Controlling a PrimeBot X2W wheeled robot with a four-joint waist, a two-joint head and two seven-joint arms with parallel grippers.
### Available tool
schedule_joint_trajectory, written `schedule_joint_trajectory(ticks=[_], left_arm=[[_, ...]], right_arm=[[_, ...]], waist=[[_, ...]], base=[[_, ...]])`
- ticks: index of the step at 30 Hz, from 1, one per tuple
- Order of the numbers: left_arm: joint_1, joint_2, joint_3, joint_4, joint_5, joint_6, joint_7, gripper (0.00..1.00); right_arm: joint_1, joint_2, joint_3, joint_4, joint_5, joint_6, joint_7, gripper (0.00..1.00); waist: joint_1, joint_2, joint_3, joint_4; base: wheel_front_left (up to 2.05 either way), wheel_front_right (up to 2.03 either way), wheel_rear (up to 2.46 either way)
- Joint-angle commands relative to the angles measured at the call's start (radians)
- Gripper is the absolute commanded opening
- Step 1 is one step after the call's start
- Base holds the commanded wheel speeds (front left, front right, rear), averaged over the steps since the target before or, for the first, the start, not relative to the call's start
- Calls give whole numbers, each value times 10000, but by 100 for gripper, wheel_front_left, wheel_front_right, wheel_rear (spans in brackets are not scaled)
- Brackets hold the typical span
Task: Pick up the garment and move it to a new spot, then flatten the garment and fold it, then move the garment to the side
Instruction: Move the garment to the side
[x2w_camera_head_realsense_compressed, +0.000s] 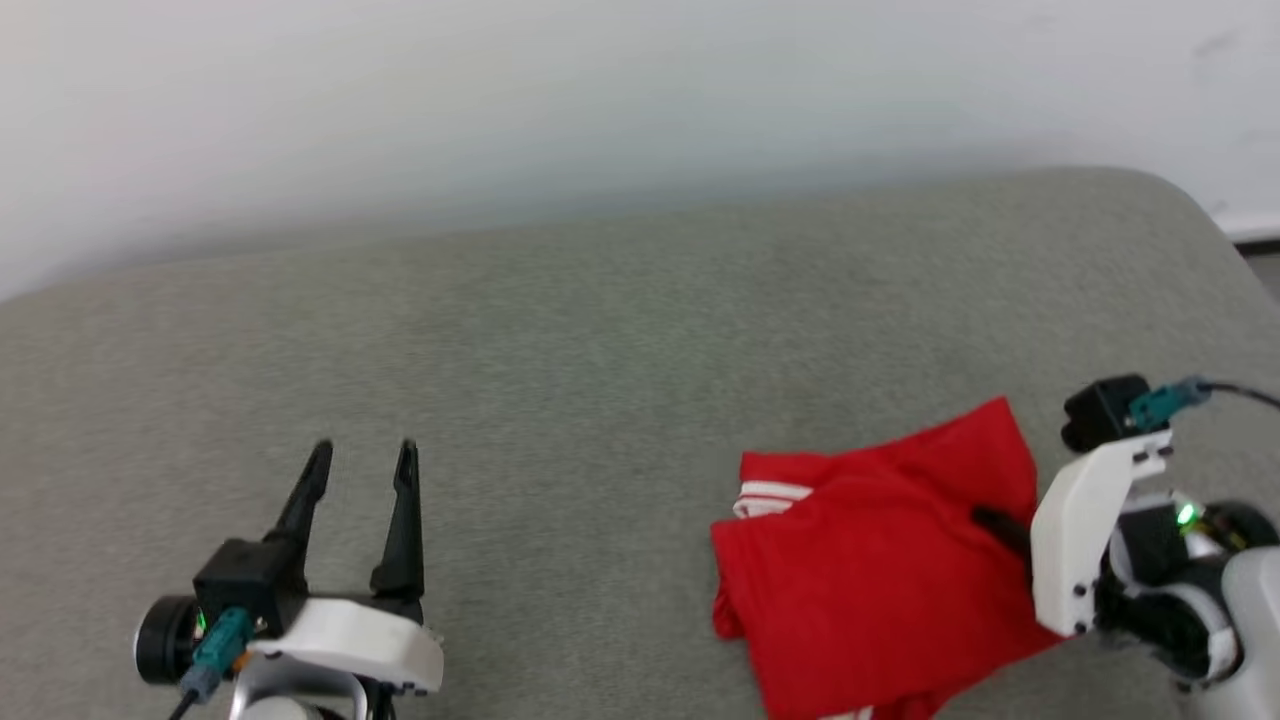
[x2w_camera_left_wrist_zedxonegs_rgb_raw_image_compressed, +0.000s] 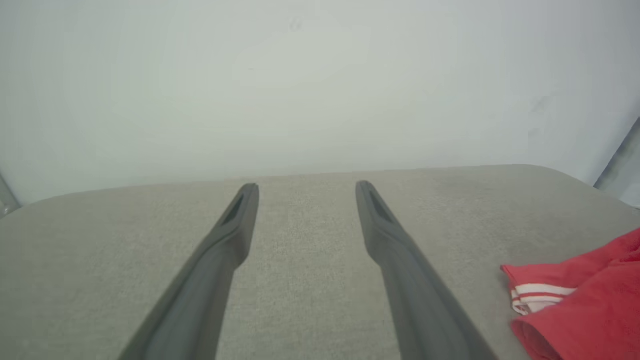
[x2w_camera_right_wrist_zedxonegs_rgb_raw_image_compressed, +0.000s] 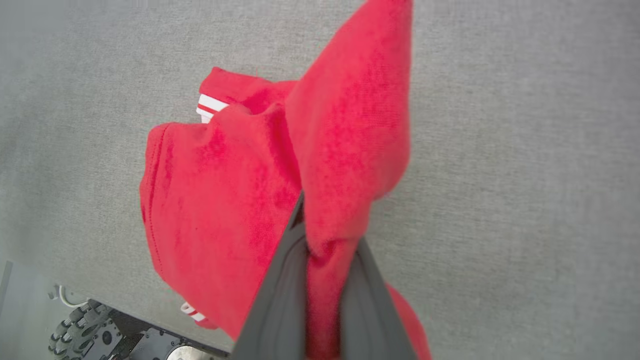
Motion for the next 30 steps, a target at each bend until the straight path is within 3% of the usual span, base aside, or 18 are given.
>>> schedule_joint_trajectory(ticks=[1, 9, 18, 23, 28, 29, 30], left_arm=[[-314, 66, 34, -155, 118, 11, -27, 100], [-2101, 782, 182, -1144, 683, -298, 430, 100], [-3868, 1217, -118, -2155, 1332, -720, 1149, 100], [-4384, 1381, -200, -2595, 1543, -800, 1508, 100], [-4619, 1488, -230, -2868, 1617, -821, 1745, 100], [-4638, 1498, -227, -2878, 1622, -812, 1740, 100], [-4649, 1498, -231, -2891, 1621, -803, 1743, 100]], right_arm=[[-455, -229, 17, 1, -144, -5, -107, 0], [-2058, -1234, -872, 1185, -917, -6, -1188, 0], [-3563, -2092, -2734, 2908, -2369, -6, -2607, 0], [-4430, -1825, -4102, 3591, -3230, -6, -3785, 0], [-4999, -1356, -4847, 4463, -3945, -6, -4813, 0], [-5061, -1253, -4920, 4679, -4062, -6, -5004, 37], [-5109, -1187, -4993, 4908, -4215, -6, -5196, 98]], waist=[[0, -1, 821, -907], [0, -1, 3326, -1934], [0, -1, 5185, -2135], [0, -1, 5782, -2079], [0, -1, 6136, -1972], [0, -1, 6156, -1953], [0, -1, 6171, -1928]], base=[[0, 0, 0], [0, 0, 0], [0, 0, 0], [0, 0, 0], [0, 0, 0], [0, 0, 0], [0, 0, 0]])
